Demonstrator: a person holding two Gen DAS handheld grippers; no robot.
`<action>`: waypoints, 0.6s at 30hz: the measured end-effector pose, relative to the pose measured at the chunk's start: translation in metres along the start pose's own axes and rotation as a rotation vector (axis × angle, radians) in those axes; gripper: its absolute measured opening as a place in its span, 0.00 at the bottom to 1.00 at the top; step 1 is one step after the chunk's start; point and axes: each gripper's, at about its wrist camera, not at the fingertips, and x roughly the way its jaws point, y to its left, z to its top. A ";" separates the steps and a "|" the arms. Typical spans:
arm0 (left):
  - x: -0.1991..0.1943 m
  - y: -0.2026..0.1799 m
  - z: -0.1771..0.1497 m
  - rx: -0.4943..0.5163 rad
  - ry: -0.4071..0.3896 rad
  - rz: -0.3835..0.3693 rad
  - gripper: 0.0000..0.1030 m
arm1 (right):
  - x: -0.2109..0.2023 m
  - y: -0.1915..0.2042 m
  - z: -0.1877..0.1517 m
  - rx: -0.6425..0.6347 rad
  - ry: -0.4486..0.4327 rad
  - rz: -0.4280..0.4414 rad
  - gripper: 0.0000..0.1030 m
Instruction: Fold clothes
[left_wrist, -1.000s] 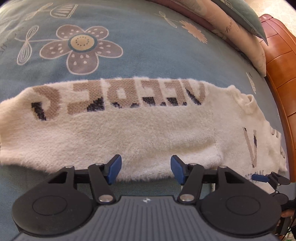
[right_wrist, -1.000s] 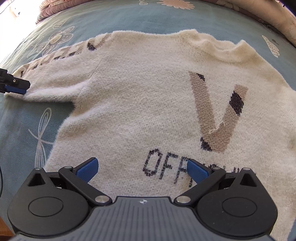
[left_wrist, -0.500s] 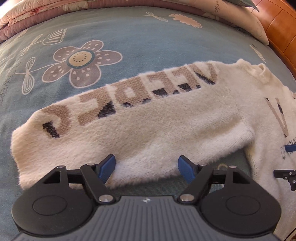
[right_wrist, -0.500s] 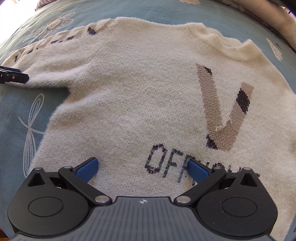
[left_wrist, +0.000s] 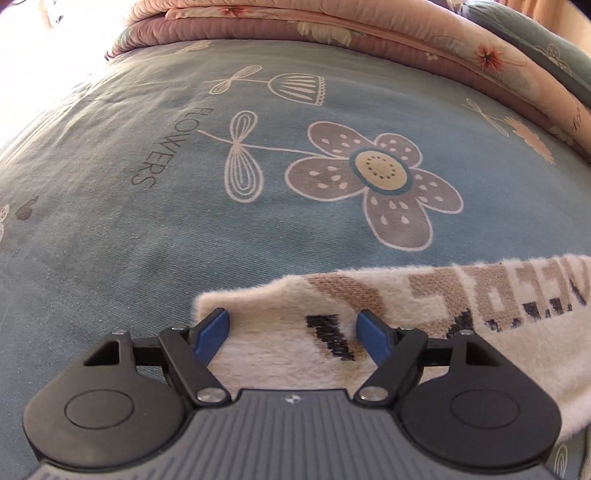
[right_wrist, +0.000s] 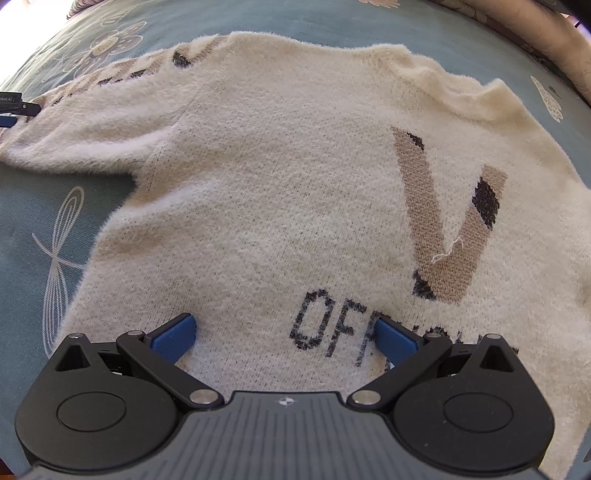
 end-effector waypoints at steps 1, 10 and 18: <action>-0.003 0.003 0.002 -0.022 0.002 0.011 0.72 | 0.000 0.000 0.000 0.000 -0.002 -0.001 1.00; -0.032 -0.084 -0.014 0.186 -0.032 -0.229 0.76 | 0.002 0.002 0.000 0.010 -0.007 -0.016 1.00; -0.034 -0.085 -0.051 0.274 0.020 -0.138 0.78 | -0.003 0.002 0.002 0.014 -0.011 -0.017 1.00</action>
